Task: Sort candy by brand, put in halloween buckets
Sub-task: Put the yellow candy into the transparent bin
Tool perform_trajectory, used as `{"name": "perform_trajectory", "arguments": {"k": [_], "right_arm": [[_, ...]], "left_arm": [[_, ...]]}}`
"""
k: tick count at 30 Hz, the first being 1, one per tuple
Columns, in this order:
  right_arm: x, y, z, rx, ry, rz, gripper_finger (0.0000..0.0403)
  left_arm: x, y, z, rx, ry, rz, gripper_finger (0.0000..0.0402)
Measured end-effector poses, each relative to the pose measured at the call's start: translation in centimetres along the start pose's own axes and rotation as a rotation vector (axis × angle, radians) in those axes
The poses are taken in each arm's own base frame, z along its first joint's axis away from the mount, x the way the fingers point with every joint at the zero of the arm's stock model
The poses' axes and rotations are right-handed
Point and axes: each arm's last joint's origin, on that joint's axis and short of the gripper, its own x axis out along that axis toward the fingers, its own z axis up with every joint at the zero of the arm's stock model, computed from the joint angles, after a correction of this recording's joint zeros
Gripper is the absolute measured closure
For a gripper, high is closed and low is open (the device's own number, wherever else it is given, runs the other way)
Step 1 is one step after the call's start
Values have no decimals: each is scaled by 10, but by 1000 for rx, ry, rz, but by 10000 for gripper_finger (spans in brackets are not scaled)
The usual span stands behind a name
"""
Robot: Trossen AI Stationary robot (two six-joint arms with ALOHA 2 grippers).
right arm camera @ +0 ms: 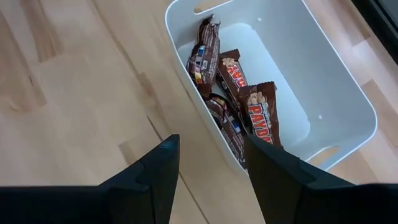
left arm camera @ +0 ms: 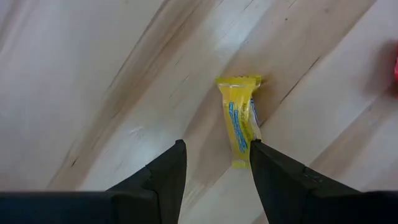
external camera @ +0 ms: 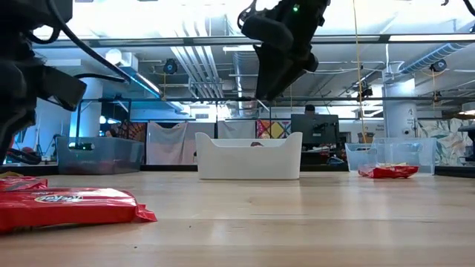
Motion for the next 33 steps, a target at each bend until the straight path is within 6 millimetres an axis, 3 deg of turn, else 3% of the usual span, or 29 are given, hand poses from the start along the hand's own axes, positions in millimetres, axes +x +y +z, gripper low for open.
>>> {"name": "perform_trajectory", "arguments": {"k": [11, 21, 24, 29, 33], "right_arm": [[3, -1, -3, 5, 10, -7, 229], [3, 0, -3, 6, 7, -5, 229], [3, 0, -3, 6, 6, -5, 229], [3, 0, -3, 6, 5, -4, 229], [3, 3, -5, -6, 3, 1, 229]], "left_arm": [[-11, -9, 0, 33, -39, -71, 242], [16, -17, 3, 63, -45, 14, 250], [20, -19, 3, 81, -34, 34, 279], [16, -19, 3, 115, -37, 2, 378], [3, -16, 3, 170, -88, -39, 380]]}}
